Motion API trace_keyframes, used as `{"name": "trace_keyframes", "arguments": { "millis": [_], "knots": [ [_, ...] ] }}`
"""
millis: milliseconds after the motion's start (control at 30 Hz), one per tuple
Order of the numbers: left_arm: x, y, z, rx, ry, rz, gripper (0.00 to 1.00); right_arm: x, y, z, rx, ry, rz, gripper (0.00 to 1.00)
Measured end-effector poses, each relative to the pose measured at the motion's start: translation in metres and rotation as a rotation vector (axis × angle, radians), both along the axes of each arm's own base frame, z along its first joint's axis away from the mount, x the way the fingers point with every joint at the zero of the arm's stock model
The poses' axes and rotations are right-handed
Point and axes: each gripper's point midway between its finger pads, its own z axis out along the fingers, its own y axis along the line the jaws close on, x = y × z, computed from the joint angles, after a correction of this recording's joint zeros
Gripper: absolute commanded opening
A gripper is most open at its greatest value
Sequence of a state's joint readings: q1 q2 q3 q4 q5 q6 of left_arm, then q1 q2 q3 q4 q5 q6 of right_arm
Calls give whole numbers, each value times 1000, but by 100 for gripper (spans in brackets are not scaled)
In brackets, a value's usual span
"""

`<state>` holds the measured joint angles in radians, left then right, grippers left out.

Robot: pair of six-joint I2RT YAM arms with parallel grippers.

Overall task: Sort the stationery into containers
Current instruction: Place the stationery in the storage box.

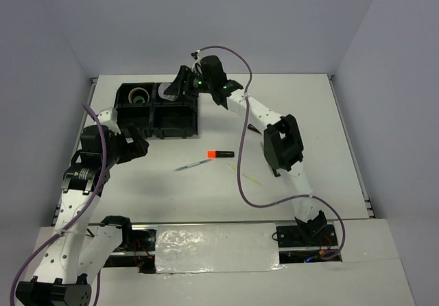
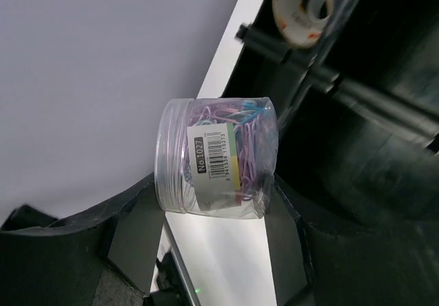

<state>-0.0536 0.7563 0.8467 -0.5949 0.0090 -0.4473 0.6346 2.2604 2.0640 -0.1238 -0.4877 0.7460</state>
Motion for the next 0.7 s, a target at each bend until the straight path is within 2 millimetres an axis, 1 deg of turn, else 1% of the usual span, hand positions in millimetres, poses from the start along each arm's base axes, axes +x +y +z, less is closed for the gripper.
{"name": "trace_keyframes", "arguments": {
  "millis": [67, 133, 200, 267, 333, 400, 567, 700],
  "knots": [
    [-1, -2, 1, -7, -7, -11, 99, 21, -1, -13, 29, 33, 9, 37],
    [-1, -4, 4, -14, -20, -22, 99, 40, -6, -30, 51, 73, 10, 38],
    [0, -7, 7, -21, -34, -35, 99, 56, -11, -43, 67, 99, 6, 40],
    [1, -9, 9, -27, -42, -46, 100, 66, -15, -53, 77, 115, 3, 44],
    [1, -11, 10, -33, -45, -58, 99, 71, -18, -58, 82, 124, 3, 47],
    [1, -13, 11, -39, -49, -67, 99, 74, -20, -57, 89, 114, 0, 49],
    [0, -16, 11, -47, -57, -80, 99, 84, -19, -46, 95, 49, -15, 53],
    [-2, -17, 11, -51, -61, -87, 99, 94, -22, -47, 72, 3, -54, 57]
  ]
}}
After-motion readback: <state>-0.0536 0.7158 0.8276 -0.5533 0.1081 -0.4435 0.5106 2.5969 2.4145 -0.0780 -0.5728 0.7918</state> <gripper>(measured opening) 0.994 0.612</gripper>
